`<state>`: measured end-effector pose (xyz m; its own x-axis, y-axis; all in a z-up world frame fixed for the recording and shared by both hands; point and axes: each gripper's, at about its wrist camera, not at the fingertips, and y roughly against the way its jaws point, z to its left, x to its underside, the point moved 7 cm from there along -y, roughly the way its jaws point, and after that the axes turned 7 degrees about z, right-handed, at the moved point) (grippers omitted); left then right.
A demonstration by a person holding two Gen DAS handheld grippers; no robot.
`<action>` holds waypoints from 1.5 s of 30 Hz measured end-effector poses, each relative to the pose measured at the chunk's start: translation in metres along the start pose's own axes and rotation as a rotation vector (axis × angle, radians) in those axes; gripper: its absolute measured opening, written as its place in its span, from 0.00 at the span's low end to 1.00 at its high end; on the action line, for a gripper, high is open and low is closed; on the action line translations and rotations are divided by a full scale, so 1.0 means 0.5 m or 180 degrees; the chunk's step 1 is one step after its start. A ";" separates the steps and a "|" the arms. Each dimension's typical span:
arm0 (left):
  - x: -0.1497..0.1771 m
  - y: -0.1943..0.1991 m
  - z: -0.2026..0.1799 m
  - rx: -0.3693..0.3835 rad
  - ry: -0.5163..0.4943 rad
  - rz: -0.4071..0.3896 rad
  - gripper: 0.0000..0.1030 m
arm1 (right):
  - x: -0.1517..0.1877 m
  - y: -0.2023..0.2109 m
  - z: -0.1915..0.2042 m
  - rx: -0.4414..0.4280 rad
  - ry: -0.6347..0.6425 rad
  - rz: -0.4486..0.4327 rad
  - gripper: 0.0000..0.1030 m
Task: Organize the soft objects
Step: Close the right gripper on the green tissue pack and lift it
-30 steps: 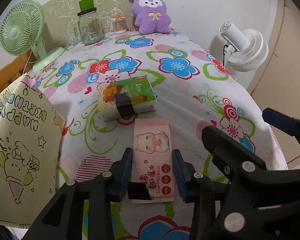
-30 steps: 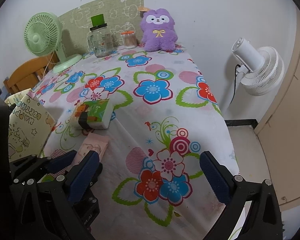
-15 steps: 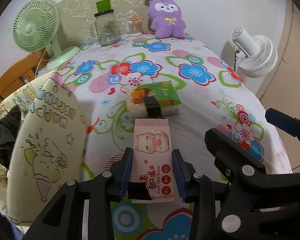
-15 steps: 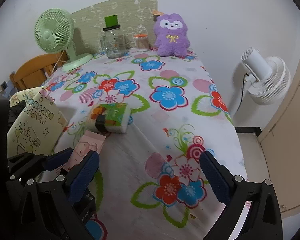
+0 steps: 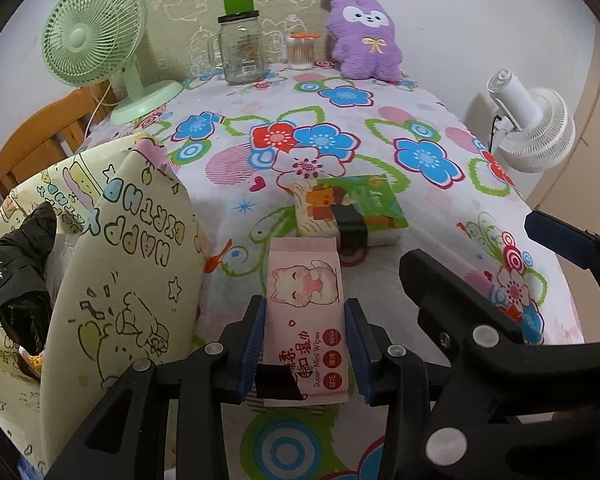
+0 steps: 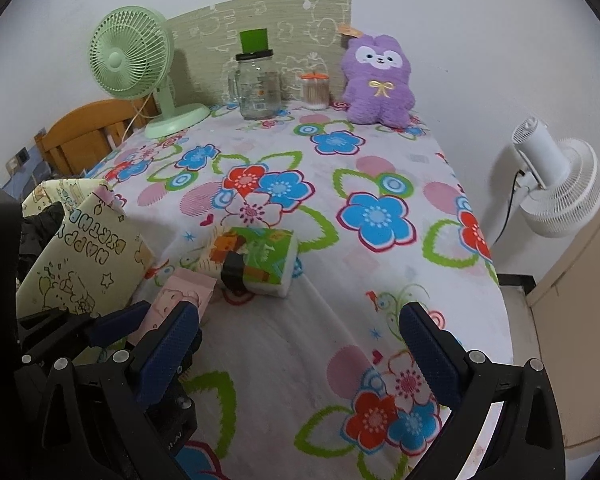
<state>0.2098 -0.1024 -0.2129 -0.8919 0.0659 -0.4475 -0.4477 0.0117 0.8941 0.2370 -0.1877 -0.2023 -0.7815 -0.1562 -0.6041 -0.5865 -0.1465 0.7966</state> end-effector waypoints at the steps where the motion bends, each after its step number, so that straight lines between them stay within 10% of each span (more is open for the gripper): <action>1: -0.002 -0.002 0.002 -0.0004 0.0010 0.0004 0.39 | -0.003 -0.003 0.001 -0.0004 0.0008 0.0001 0.99; 26: -0.065 -0.058 0.027 -0.0136 0.0338 0.0095 0.39 | -0.079 -0.107 0.003 -0.0096 0.0047 0.0130 0.98; 45: -0.069 -0.069 0.020 -0.0098 0.0240 0.0089 0.39 | -0.073 -0.152 0.022 -0.0255 0.0131 0.0365 0.28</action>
<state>0.2566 -0.0948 -0.2279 -0.9058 -0.0096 -0.4236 -0.4233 -0.0200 0.9058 0.3078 -0.1602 -0.2404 -0.8320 -0.2160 -0.5110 -0.4737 -0.2028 0.8570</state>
